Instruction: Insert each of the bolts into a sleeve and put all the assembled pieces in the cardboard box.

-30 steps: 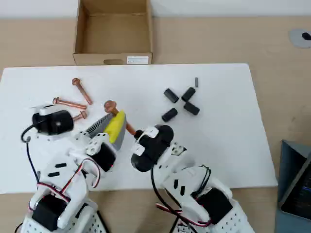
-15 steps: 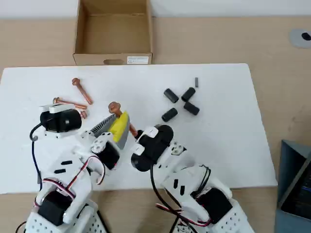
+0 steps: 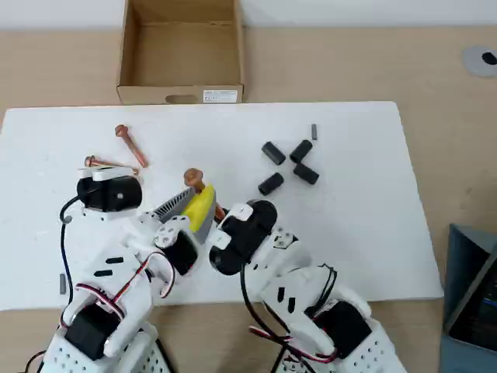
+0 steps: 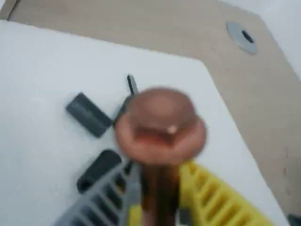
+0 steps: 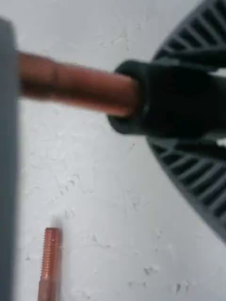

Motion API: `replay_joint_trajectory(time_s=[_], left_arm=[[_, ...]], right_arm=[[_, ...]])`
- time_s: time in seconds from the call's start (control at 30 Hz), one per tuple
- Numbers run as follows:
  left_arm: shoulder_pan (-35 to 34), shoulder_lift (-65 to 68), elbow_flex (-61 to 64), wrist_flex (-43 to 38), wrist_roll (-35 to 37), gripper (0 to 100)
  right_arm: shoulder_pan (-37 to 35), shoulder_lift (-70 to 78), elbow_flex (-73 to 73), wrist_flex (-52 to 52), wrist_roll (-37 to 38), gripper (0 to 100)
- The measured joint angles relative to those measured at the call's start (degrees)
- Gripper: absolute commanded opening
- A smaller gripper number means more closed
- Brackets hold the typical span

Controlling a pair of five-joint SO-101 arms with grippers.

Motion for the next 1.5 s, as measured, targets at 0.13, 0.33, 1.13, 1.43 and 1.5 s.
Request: replay_joint_trajectory(time_s=[0.13, 0.33, 1.13, 1.43, 1.5], left_arm=[[0.62, -0.18, -0.09, 2.11, 0.0, 0], [4.13, -0.09, -0.09, 6.86, -0.44, 0], [2.55, -0.18, 3.69, 9.41, -2.29, 17], [-0.26, -0.09, -4.75, 17.76, -2.11, 17], [-1.49, -0.09, -7.21, 18.99, -2.11, 17]], right_arm=[[0.0, 0.0, 0.0, 0.0, 0.0, 0.9], [-0.18, 0.0, 0.0, 0.0, 0.0, 0.9], [-0.26, 0.0, 0.18, -0.09, 0.0, 0.9], [-0.53, 0.0, 0.09, -0.09, 0.0, 0.9], [-0.53, 0.0, 0.09, -0.09, 0.0, 0.9]])
